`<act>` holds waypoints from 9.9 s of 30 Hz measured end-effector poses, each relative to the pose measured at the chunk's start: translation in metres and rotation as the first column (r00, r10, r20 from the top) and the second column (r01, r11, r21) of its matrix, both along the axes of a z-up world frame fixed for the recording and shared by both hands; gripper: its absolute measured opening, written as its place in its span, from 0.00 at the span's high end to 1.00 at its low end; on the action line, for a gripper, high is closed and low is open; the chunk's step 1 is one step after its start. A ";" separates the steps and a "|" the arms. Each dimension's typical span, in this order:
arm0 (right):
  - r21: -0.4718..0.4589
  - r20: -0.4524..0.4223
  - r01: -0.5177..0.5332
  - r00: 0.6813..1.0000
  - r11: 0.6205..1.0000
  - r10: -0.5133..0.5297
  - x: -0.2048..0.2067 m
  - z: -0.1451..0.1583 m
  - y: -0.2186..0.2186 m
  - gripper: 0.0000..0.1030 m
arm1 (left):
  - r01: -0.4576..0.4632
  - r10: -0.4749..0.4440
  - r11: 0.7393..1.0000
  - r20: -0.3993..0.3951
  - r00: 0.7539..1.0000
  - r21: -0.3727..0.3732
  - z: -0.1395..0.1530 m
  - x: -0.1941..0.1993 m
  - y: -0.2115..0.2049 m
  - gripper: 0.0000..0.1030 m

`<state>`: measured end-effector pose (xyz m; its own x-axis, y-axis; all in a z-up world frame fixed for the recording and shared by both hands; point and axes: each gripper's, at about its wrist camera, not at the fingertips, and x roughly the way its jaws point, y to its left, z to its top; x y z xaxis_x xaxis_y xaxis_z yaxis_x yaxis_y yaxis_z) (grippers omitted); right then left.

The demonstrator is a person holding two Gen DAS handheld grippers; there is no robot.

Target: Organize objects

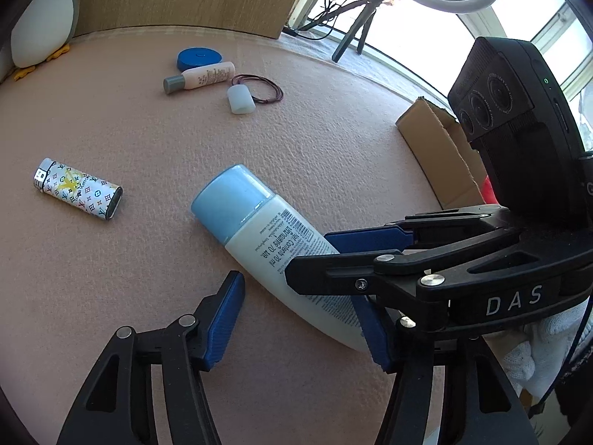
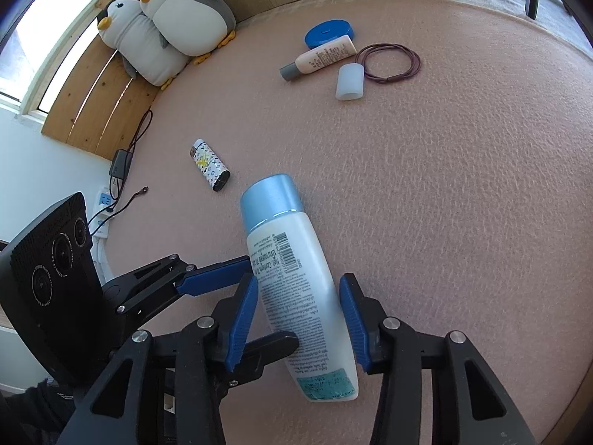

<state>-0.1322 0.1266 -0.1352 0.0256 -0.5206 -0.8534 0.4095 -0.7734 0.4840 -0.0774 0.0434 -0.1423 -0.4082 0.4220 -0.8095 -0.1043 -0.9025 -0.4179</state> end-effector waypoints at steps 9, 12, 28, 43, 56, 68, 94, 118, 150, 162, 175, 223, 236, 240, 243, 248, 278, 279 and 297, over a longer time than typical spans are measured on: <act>-0.026 0.014 0.028 1.000 0.999 -0.028 0.007 -0.002 0.010 0.65 | 0.013 -0.013 1.000 -0.004 1.000 0.004 0.003 0.001 0.010 0.43; -0.051 0.007 0.063 0.998 0.997 -0.063 0.012 0.002 0.018 0.67 | 0.025 -0.025 1.000 -0.019 1.000 0.001 0.010 0.000 0.017 0.43; -0.088 -0.167 0.257 0.949 0.962 -0.269 0.020 0.074 0.104 0.67 | 0.181 -0.181 0.983 -0.172 0.968 -0.020 0.085 -0.031 0.119 0.44; -0.098 -0.231 0.420 0.872 0.902 -0.431 -0.003 0.109 0.229 0.68 | 0.307 -0.299 0.952 -0.221 0.928 0.003 0.098 -0.080 0.242 0.44; -0.078 -0.234 0.469 0.849 0.880 -0.473 -0.014 0.103 0.274 0.68 | 0.331 -0.328 0.943 -0.216 0.920 -0.023 0.090 -0.096 0.278 0.44; -0.031 -0.326 0.545 0.787 0.838 -0.524 -0.015 0.113 0.284 0.36 | 0.300 -0.310 0.951 -0.217 0.926 -0.075 0.086 -0.095 0.258 0.32; -0.020 -0.383 0.391 0.847 0.920 -0.369 -0.031 0.113 0.159 0.36 | 0.060 -0.077 0.991 -0.148 0.986 -0.121 0.066 -0.039 0.059 0.32; 0.194 -0.277 0.081 0.961 0.978 -0.025 -0.114 0.040 -0.028 0.58 | -0.159 0.147 0.977 -0.088 0.985 -0.140 0.048 0.024 -0.108 0.32; 0.340 -0.196 -0.142 0.956 0.930 0.218 -0.082 0.005 -0.064 0.84 | -0.152 0.147 0.983 -0.054 0.988 -0.099 0.038 0.020 -0.107 0.32; 0.254 -0.170 -0.122 0.971 0.959 0.168 -0.022 0.001 -0.026 0.84 | -0.095 0.092 0.990 -0.040 0.995 -0.104 0.030 0.021 -0.084 0.32; 0.220 -0.167 -0.052 0.982 0.974 0.090 0.029 0.004 0.018 0.91 | 0.011 -0.013 0.993 -0.016 1.000 -0.116 0.020 0.016 -0.037 0.32; 0.231 -0.263 0.169 0.959 0.958 -0.106 0.039 0.013 0.054 0.76 | 0.012 -0.016 0.961 -0.012 1.000 -0.276 0.014 -0.031 0.002 0.59; 0.195 -0.241 0.153 0.965 0.969 -0.104 0.024 0.007 0.030 0.76 | 0.094 -0.098 0.965 -0.007 0.995 -0.245 0.008 -0.031 0.015 0.59; 0.215 -0.251 0.139 0.964 0.967 -0.083 0.024 0.003 0.024 0.77 | 0.099 -0.101 0.968 0.005 0.995 -0.232 0.003 -0.033 0.018 0.60; 0.217 -0.260 0.137 0.962 0.966 -0.078 0.023 0.002 0.024 0.79 | 0.105 -0.104 0.967 0.017 0.994 -0.231 -0.001 -0.034 0.020 0.74; 0.261 -0.293 0.107 0.956 0.959 -0.027 0.026 0.002 0.018 0.80 | 0.120 -0.123 0.962 0.003 0.992 -0.247 -0.004 -0.032 0.027 0.83; 0.140 -0.452 0.281 0.871 0.949 -0.191 0.040 0.081 0.090 0.97 | 0.033 -0.046 0.993 -0.105 0.993 -0.115 0.051 -0.026 0.020 0.94; 0.132 -0.465 0.298 0.861 0.945 -0.206 0.040 0.088 0.099 0.97 | 0.043 -0.055 0.993 -0.114 0.992 -0.109 0.056 -0.027 0.028 0.94; 0.088 -0.577 0.492 0.734 0.866 -0.358 0.021 0.147 0.236 0.97 | 0.200 -0.210 0.977 -0.208 0.955 -0.070 0.092 -0.077 0.189 0.94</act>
<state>-0.1113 0.3623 0.0115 -0.6369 -0.1631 -0.7535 0.1470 -0.9851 0.0890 -0.1544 0.2324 -0.0503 -0.4822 0.4774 -0.7345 -0.3710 -0.8709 -0.3225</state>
